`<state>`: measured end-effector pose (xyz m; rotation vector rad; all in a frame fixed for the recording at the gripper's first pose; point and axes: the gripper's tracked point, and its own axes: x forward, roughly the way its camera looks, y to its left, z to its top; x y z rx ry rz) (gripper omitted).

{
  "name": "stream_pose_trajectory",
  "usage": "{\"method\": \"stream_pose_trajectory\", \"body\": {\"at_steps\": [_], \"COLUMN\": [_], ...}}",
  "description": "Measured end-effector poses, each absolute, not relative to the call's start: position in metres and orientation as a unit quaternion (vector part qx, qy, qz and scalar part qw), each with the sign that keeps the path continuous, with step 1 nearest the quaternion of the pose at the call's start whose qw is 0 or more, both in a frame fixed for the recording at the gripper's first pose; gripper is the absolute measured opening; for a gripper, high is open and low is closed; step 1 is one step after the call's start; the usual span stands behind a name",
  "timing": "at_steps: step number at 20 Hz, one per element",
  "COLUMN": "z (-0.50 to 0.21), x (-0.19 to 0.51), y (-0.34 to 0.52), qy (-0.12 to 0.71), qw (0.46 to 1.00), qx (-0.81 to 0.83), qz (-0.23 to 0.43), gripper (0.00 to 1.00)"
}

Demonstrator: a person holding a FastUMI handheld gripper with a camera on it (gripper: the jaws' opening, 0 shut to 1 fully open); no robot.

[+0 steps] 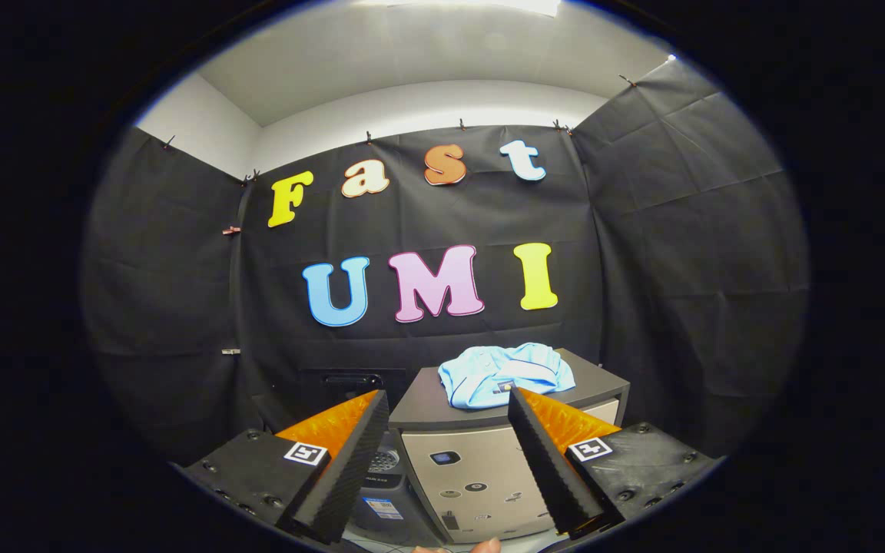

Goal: Put the clothes into the washing machine and then close the washing machine lid.

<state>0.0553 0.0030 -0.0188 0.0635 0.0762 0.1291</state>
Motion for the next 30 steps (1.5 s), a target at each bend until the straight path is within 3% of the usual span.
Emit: {"method": "stream_pose_trajectory", "body": {"at_steps": [19, 30], "z": [-0.048, -0.113], "x": [0.246, 0.357], "y": [-0.014, -0.051], "qy": [0.142, 0.264], "qw": [0.983, 0.96], "qx": [-0.053, -0.075], "qz": [0.106, 0.056], "gripper": [0.98, 0.98]}}
